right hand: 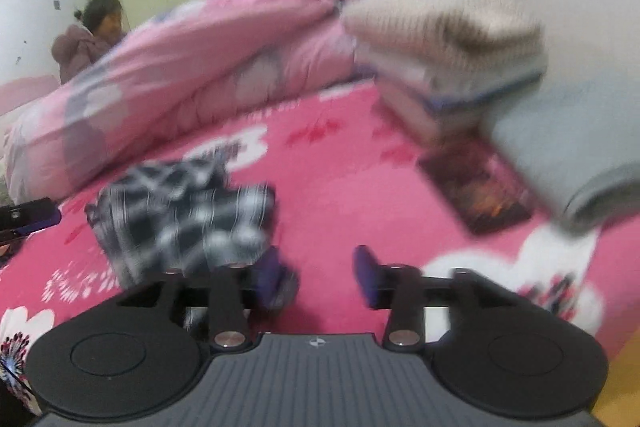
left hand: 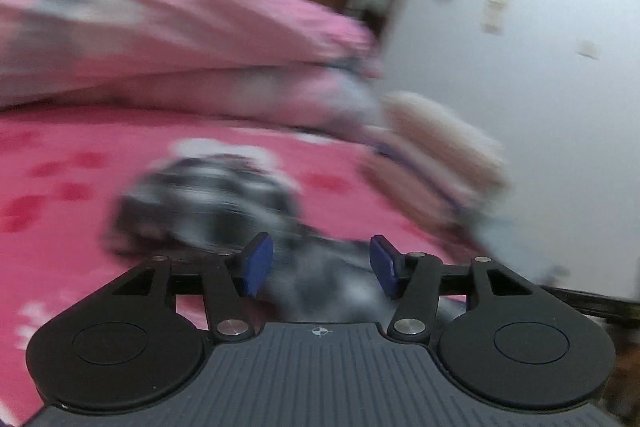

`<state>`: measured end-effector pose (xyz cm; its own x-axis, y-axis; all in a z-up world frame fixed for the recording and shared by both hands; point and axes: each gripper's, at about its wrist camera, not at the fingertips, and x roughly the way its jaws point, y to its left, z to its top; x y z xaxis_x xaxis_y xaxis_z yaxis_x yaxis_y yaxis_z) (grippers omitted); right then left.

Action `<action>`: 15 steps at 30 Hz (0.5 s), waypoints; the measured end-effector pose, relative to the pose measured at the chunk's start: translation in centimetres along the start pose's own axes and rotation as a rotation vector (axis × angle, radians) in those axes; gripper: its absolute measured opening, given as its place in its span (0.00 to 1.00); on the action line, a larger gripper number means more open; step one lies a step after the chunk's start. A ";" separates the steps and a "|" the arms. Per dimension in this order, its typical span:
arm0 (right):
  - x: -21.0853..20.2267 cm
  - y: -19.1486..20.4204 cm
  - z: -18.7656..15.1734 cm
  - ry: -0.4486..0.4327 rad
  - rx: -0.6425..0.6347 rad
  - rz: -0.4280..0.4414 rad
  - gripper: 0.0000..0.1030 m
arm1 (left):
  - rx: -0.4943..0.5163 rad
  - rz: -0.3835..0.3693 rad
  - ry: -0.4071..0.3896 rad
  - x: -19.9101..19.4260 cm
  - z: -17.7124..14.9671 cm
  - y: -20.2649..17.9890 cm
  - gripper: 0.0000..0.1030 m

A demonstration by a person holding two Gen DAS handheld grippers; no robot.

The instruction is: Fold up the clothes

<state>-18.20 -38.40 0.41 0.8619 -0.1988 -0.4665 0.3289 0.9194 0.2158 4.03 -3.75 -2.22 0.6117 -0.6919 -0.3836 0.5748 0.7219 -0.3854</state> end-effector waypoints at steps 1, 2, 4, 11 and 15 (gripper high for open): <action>-0.4 -0.3 0.5 -0.027 0.004 0.000 0.56 | -0.032 0.046 -0.002 0.5 0.5 1.0 0.55; -0.7 -0.3 0.9 -0.054 0.015 0.014 0.61 | -0.075 0.081 0.003 1.3 0.8 1.9 0.57; -0.7 0.0 1.8 -0.101 0.034 0.060 0.64 | -0.154 0.150 0.011 2.7 1.2 3.5 0.57; 7.8 9.3 5.9 -0.094 -0.178 0.314 0.90 | -0.324 0.240 0.018 3.3 1.2 7.3 0.57; 16.7 13.2 9.1 -0.001 -0.212 0.420 0.99 | -0.323 0.227 -0.001 4.3 1.5 8.1 0.57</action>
<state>4.04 -32.68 3.31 0.9038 0.2052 -0.3755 -0.1345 0.9693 0.2058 12.09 -0.87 -5.72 0.7040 -0.5150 -0.4890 0.2241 0.8145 -0.5352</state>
